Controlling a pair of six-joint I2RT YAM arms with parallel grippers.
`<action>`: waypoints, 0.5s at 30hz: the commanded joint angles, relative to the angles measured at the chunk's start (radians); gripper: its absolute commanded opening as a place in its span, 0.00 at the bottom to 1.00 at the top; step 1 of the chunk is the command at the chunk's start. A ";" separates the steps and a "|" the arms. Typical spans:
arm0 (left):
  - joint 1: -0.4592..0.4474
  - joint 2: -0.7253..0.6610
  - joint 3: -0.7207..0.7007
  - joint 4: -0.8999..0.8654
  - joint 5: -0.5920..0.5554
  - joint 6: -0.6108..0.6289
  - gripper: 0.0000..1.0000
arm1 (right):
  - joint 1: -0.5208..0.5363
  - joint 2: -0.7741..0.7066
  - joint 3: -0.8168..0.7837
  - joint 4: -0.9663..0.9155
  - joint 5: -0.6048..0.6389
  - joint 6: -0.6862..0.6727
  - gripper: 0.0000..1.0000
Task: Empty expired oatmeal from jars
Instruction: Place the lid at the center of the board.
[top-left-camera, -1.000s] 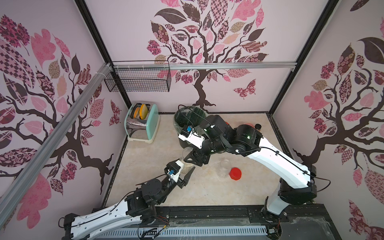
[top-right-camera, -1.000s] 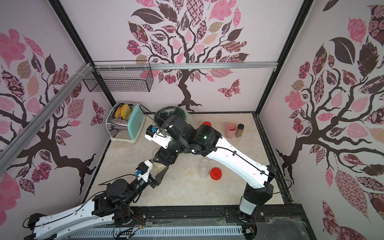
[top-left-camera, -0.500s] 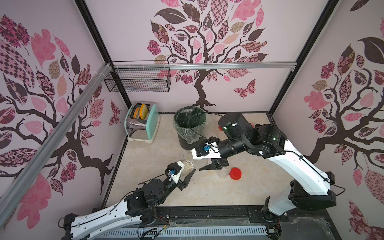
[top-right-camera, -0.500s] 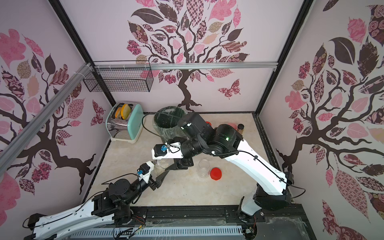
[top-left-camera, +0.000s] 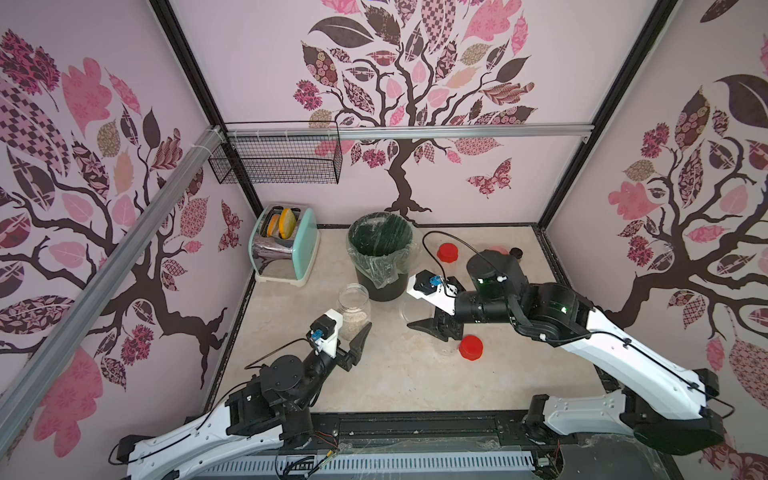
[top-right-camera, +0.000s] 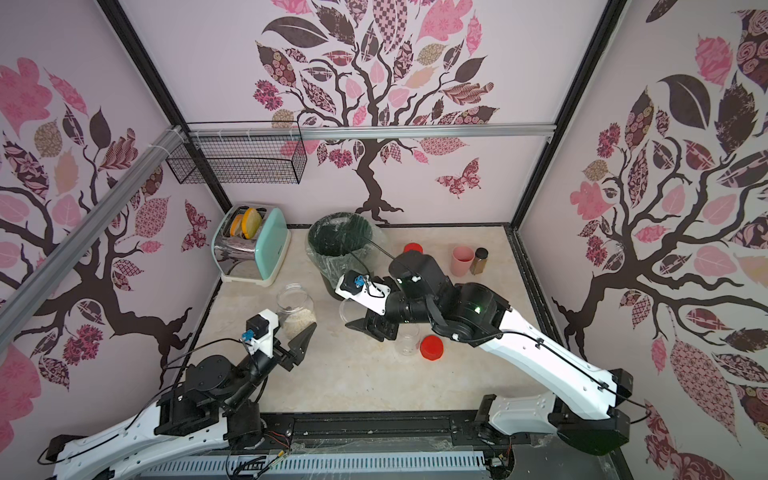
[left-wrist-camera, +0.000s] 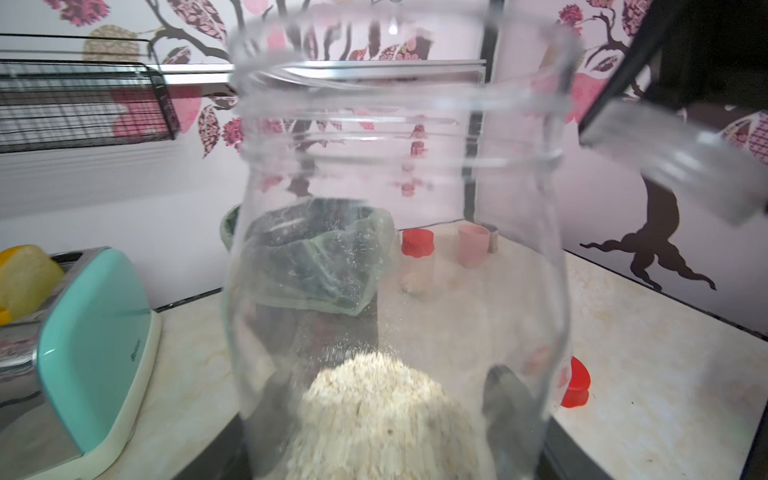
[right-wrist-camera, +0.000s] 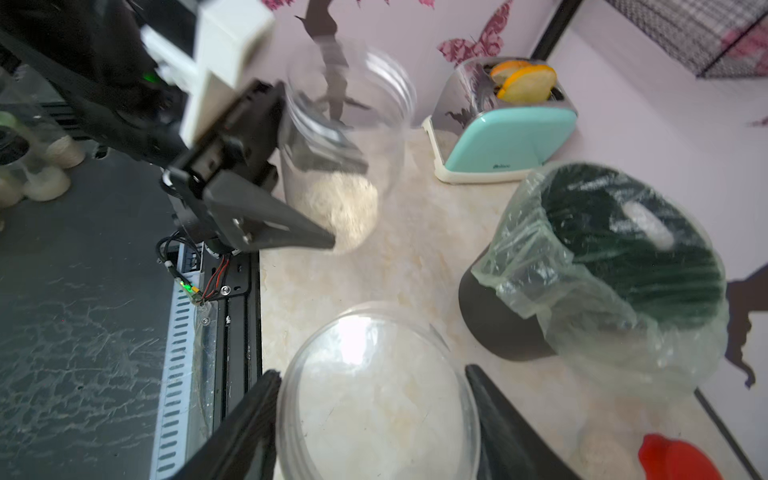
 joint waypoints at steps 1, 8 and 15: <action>0.003 -0.011 0.042 -0.094 -0.092 -0.045 0.30 | -0.004 -0.039 -0.209 0.196 0.125 0.188 0.46; 0.005 0.005 0.042 -0.148 -0.099 -0.113 0.30 | -0.003 -0.060 -0.583 0.494 0.114 0.300 0.50; 0.010 0.043 0.044 -0.135 -0.093 -0.112 0.31 | 0.038 0.007 -0.749 0.705 0.149 0.349 0.55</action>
